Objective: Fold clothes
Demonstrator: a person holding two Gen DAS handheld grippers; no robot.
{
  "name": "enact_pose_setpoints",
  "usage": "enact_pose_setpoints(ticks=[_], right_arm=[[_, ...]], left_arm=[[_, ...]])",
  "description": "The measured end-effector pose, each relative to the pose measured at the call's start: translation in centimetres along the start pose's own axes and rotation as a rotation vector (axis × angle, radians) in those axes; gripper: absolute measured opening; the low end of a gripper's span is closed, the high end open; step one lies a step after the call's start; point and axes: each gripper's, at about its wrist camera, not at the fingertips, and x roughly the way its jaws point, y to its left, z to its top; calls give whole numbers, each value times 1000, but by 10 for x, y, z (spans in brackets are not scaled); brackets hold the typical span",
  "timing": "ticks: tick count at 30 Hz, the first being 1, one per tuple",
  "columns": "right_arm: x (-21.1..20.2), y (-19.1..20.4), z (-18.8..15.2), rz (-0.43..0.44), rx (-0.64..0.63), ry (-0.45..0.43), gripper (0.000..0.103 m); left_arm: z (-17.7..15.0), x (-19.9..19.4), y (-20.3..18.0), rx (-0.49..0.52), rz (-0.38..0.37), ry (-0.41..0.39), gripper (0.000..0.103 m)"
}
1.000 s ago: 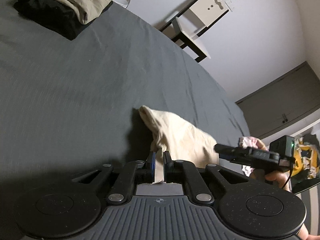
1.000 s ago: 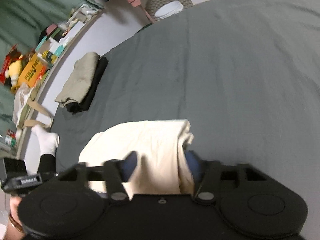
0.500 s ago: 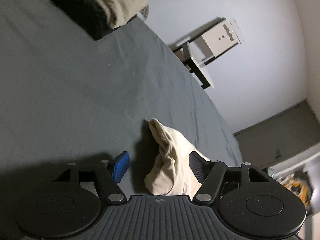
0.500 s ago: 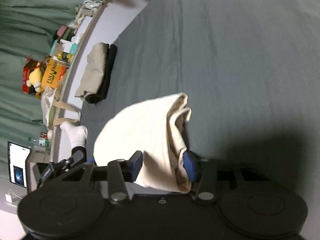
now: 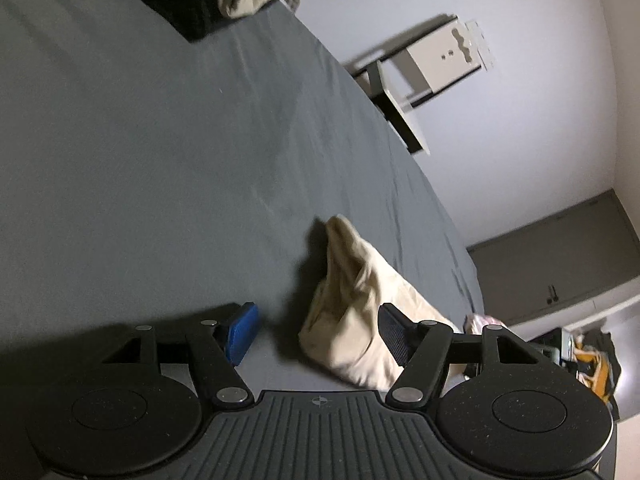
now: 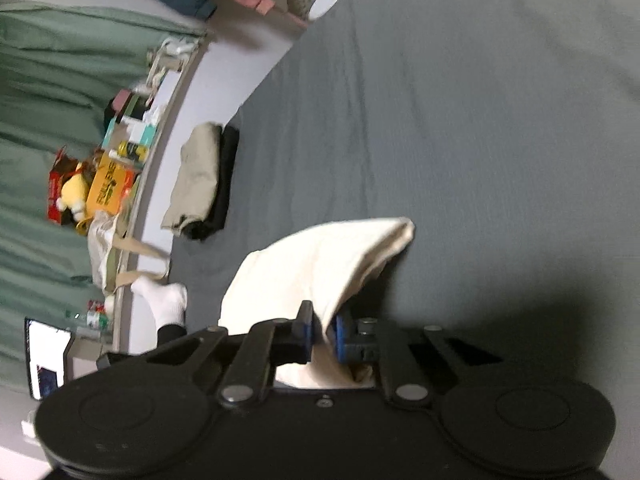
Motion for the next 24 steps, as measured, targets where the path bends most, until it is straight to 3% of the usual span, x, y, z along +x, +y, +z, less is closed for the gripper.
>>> enact_pose_setpoints(ticks=[4, 8, 14, 16, 17, 18, 19, 21, 24], right_arm=[[-13, -8, 2, -62, -11, 17, 11], [-19, -23, 0, -35, 61, 32, 10], [-11, -26, -5, -68, -6, 65, 11], [-7, -21, -7, -105, -65, 82, 21], [-5, -18, -8, -130, -87, 82, 29], [-5, -16, -10, -143, -103, 69, 46], [-6, -15, -11, -139, -110, 60, 54], [-12, -13, -12, -149, -118, 32, 64], [-25, -10, -14, -199, -149, -51, 65]], left_arm=[[-11, 7, -5, -5, -19, 51, 66], [-10, 25, -14, -32, -49, 111, 69], [7, 36, -20, -74, -6, 117, 73], [13, 40, -19, -85, 2, 116, 75], [15, 41, -19, -95, -1, 116, 75], [17, 43, -21, -97, -7, 115, 75], [19, 45, -25, -92, -15, 114, 75], [21, 48, -35, -53, -40, 117, 75], [16, 47, -60, 96, -51, 113, 75]])
